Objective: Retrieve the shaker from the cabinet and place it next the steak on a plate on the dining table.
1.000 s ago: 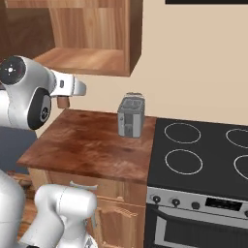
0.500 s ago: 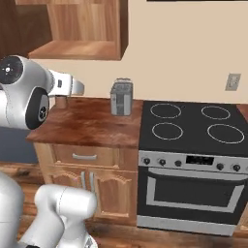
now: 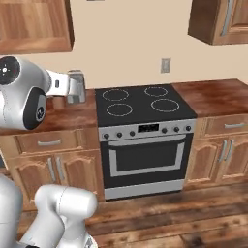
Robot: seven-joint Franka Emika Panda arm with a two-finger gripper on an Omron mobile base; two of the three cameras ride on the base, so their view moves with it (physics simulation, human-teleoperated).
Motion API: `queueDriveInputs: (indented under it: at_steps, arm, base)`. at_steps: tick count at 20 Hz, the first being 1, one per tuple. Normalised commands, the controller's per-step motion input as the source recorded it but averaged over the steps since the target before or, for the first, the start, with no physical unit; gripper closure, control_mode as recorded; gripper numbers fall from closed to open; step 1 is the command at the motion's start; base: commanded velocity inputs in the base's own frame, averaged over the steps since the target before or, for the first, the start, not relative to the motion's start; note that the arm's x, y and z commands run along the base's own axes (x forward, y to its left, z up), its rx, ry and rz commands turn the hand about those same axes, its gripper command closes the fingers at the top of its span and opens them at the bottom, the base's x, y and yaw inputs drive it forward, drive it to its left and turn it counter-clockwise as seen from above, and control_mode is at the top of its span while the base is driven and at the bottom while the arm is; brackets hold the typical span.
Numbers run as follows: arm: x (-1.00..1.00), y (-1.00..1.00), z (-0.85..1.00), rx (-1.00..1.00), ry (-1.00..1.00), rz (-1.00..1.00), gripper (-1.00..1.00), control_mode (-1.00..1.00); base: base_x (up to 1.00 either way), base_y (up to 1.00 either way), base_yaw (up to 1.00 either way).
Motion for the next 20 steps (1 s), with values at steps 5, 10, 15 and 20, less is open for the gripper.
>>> queueDriveInputs:
  at_steps: [5,10,15,20]
  arm:
    - [0.0,0.0,0.0,0.0,0.0,0.0,1.0,1.0]
    - [0.0,0.0,0.0,0.0,0.0,0.0,1.0,1.0]
    - [0.0,0.0,0.0,0.0,0.0,0.0,1.0,1.0]
    - [0.0,0.0,0.0,0.0,0.0,0.0,1.0,1.0]
  base:
    - [-0.39,-0.51,-0.55]
    - [-0.36,-0.52,-0.56]
    - [-0.38,-0.48,-0.54]
    - [-0.5,-0.36,-0.5]
